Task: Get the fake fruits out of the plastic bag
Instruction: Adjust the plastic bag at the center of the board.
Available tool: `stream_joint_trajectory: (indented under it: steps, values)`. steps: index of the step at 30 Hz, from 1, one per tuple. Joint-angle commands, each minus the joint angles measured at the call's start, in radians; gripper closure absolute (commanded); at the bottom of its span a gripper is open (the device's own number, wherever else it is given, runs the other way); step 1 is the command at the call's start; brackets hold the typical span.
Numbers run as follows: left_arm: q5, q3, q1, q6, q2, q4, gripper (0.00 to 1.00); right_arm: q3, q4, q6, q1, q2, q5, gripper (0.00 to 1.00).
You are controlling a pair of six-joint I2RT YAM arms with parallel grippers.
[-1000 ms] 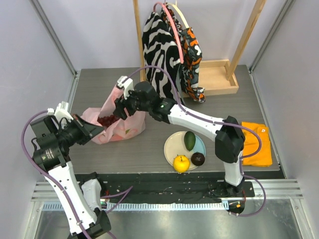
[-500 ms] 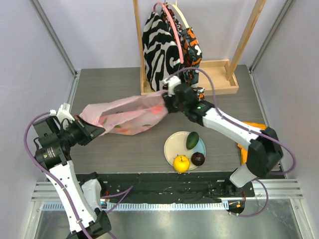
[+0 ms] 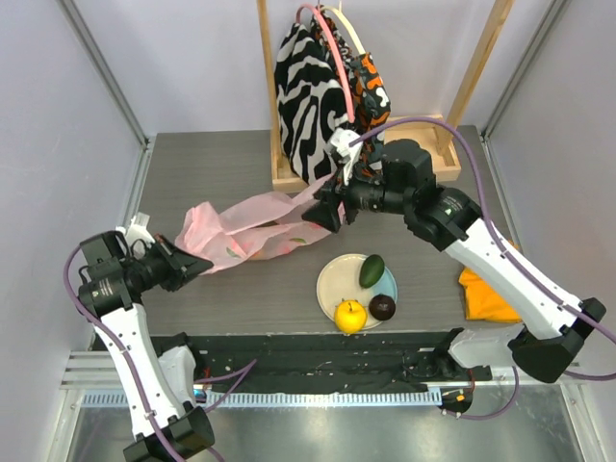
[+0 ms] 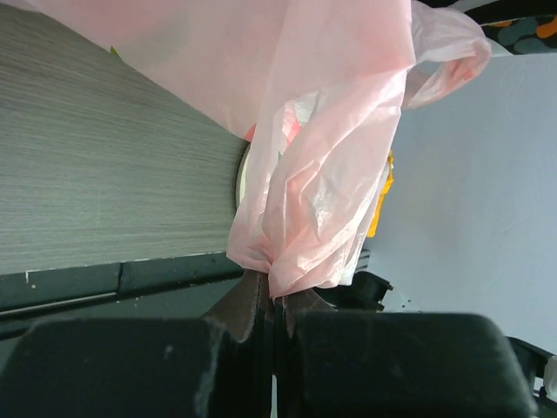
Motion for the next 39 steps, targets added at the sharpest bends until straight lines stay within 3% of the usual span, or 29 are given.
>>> stream_joint_trajectory:
  steps: [1, 2, 3, 7, 20, 26, 30, 33, 39]
  values:
    - [0.048, -0.01, 0.006, -0.028, -0.008, 0.025, 1.0, 0.084, 0.041, 0.007, 0.107, 0.085, -0.066, 0.46]
    - [0.05, 0.002, 0.006, -0.028, -0.008, 0.02, 1.0, 0.078, 0.05, -0.001, 0.112, 0.104, -0.04, 0.51]
    - [0.054, 0.011, 0.006, -0.027, -0.008, 0.014, 1.0, 0.07, 0.063, -0.002, 0.111, 0.127, -0.017, 0.62]
    - [0.07, 0.08, 0.006, 0.012, -0.007, -0.027, 1.0, 0.081, 0.086, -0.019, 0.112, 0.239, 0.167, 0.79]
    - [0.059, 0.112, 0.009, 0.065, -0.051, -0.11, 1.0, 0.134, 0.099, -0.022, 0.114, 0.382, 0.146, 0.81]
    - [0.082, 0.087, 0.009, 0.144, -0.06, -0.207, 1.0, 0.087, 0.19, -0.02, 0.164, 0.509, 0.187, 0.8]
    - [0.068, 0.065, 0.009, 0.141, -0.073, -0.184, 1.0, -0.055, 0.106, -0.074, 0.272, 0.457, 0.134, 0.82]
    - [0.053, 0.054, 0.009, 0.134, -0.082, -0.175, 1.0, -0.183, 0.148, -0.024, 0.289, 0.389, 0.132, 0.82]
    - [0.034, 0.05, 0.009, 0.156, -0.082, -0.193, 1.0, -0.07, 0.17, -0.045, 0.281, 0.424, 0.177, 0.82]
